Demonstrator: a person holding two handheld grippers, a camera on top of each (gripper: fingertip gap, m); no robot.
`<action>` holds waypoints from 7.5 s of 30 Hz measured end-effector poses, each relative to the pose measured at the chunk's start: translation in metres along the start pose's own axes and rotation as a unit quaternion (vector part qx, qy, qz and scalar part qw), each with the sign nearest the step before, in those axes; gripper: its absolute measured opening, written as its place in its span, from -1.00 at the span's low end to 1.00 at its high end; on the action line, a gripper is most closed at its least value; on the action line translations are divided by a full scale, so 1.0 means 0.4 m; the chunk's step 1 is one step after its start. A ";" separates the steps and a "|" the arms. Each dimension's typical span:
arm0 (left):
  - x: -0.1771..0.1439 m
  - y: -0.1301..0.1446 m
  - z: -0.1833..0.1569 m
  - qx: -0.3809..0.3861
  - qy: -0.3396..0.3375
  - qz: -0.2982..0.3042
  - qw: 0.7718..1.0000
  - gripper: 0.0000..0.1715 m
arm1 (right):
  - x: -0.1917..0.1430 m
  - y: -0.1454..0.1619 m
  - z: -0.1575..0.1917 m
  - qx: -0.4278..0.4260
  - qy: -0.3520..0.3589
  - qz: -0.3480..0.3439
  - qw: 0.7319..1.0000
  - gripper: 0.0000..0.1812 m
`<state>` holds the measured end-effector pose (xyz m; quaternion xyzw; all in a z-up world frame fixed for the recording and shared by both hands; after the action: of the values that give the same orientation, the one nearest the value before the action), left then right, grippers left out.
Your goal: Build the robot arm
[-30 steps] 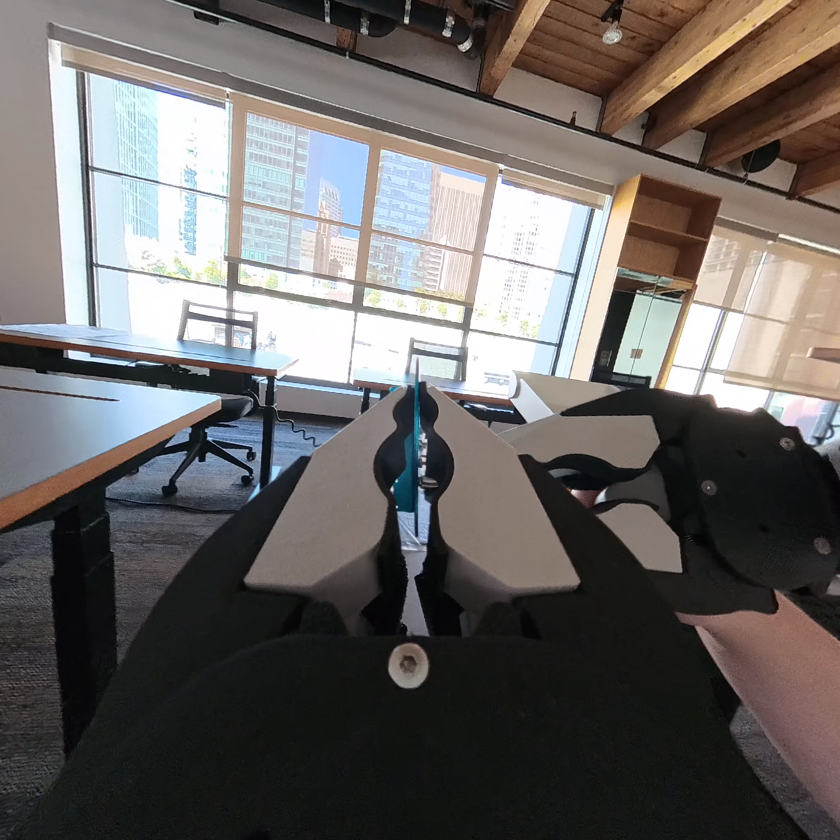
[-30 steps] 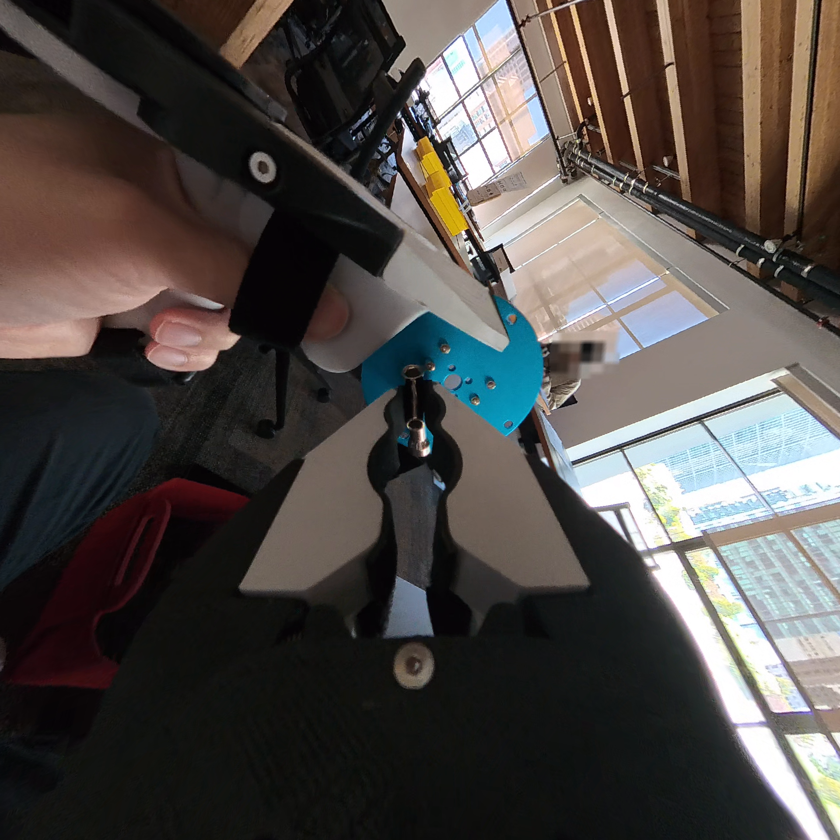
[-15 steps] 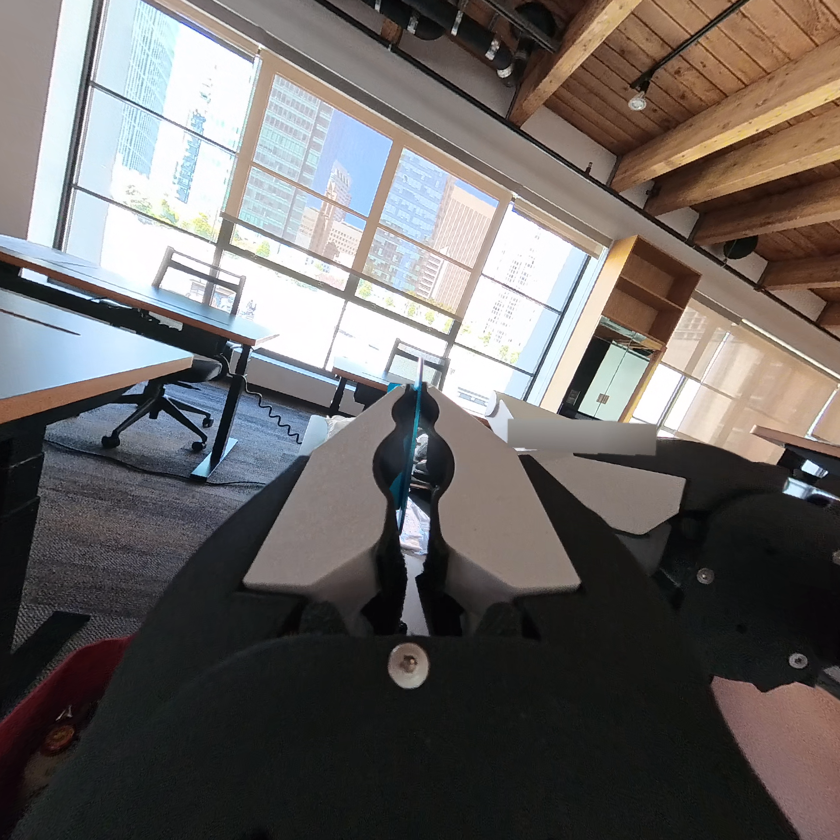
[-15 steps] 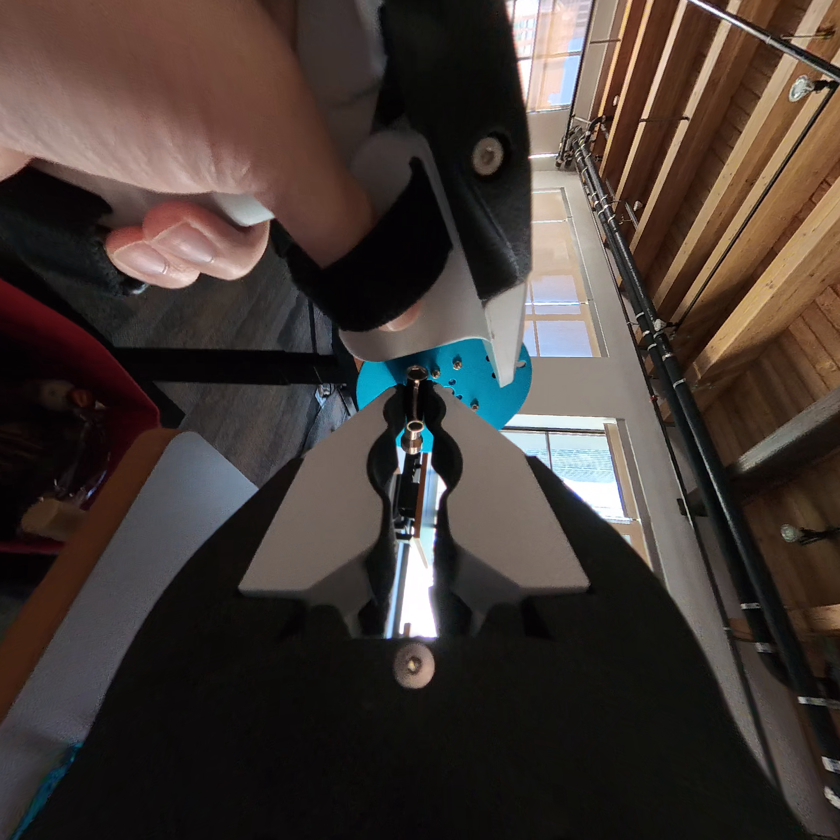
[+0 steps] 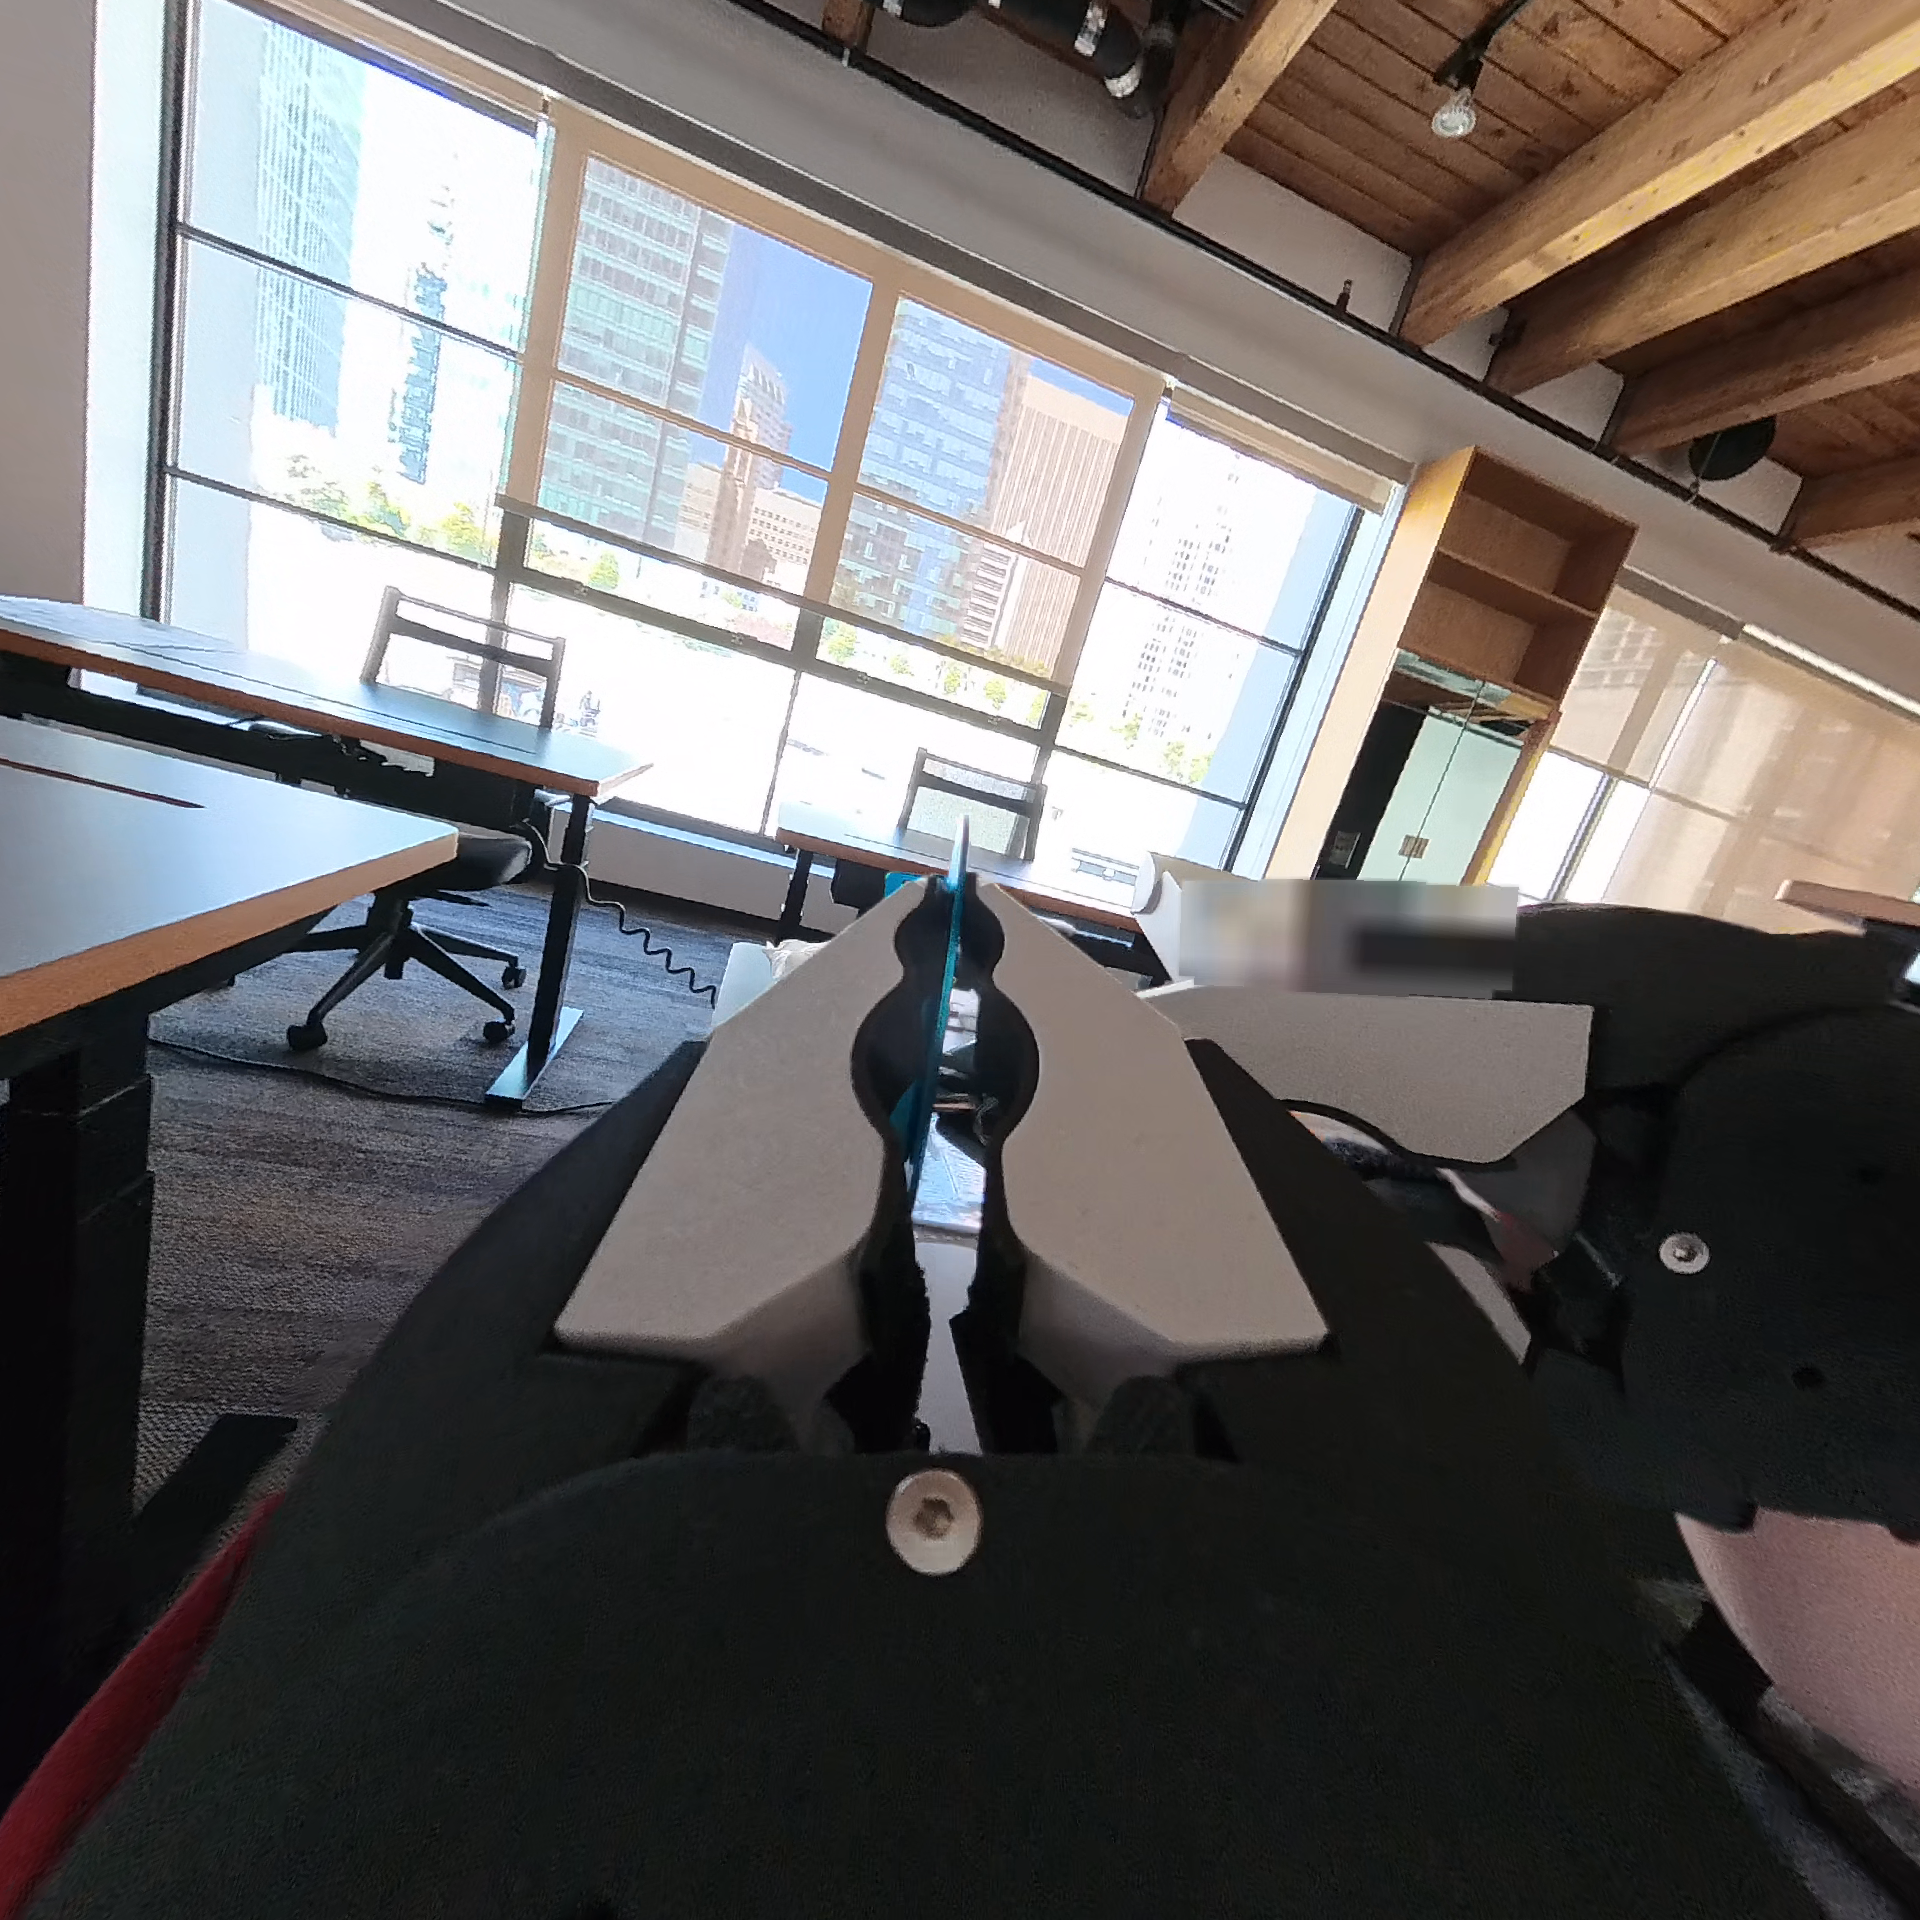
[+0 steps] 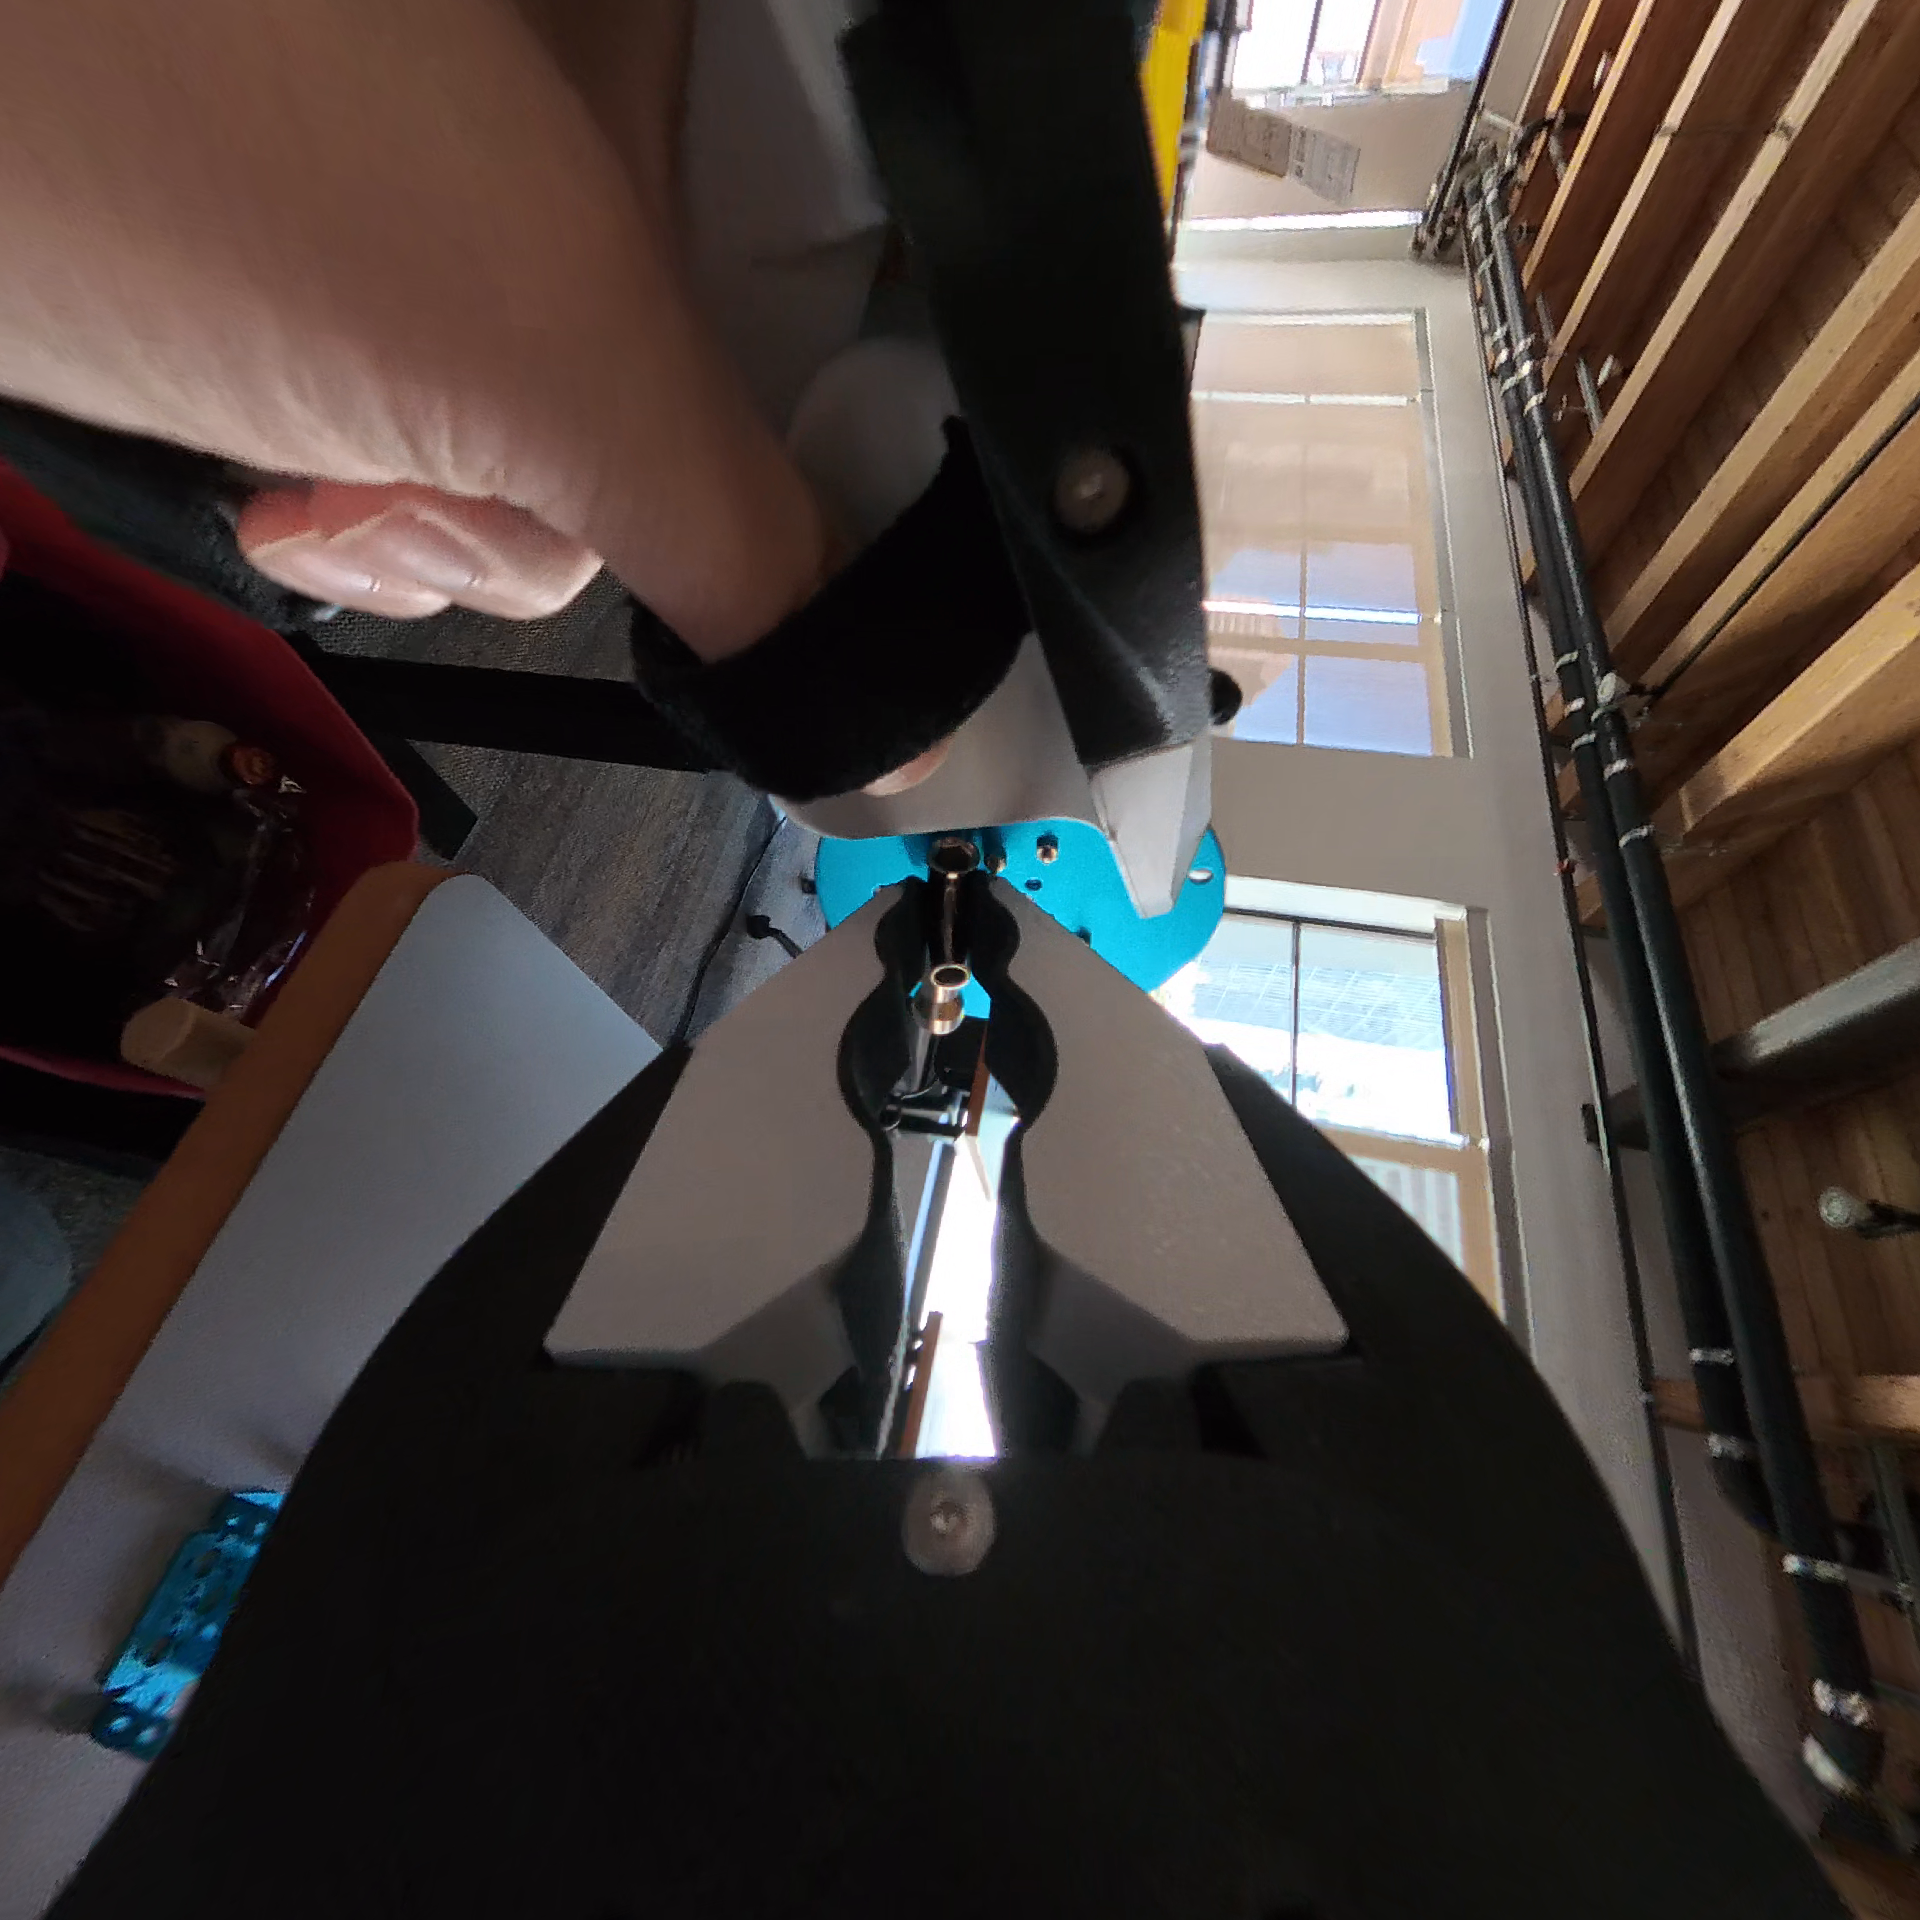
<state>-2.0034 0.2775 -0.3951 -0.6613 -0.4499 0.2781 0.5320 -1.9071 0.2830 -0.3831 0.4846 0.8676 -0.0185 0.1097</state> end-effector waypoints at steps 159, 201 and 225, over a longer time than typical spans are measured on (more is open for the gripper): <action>0.023 0.106 0.093 -0.082 0.023 0.080 0.993 -1.00 | 0.361 0.413 0.221 0.297 -0.500 -0.036 0.813 -0.93; -0.025 0.051 -0.002 -0.001 0.030 0.021 0.999 -1.00 | 0.005 0.140 0.024 0.026 -0.028 -0.174 0.984 -0.93; 0.015 0.066 0.029 -0.114 -0.001 0.043 0.993 -1.00 | 0.041 0.076 0.065 -0.121 0.044 -0.001 0.992 -0.93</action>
<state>-2.0027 0.2871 -0.4227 -0.7360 -0.4500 0.2485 0.4406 -1.8854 0.3092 -0.4095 0.4674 0.8678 0.1081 0.1297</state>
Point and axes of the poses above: each gripper's, where its closed fingertips meet, x out along the fingers, y out of its underside, z = x × y across the jaws, the point moved 10 cm from there along -x, back along the fingers, and after that the axes turned 13 degrees about z, right-handed, at the moved point
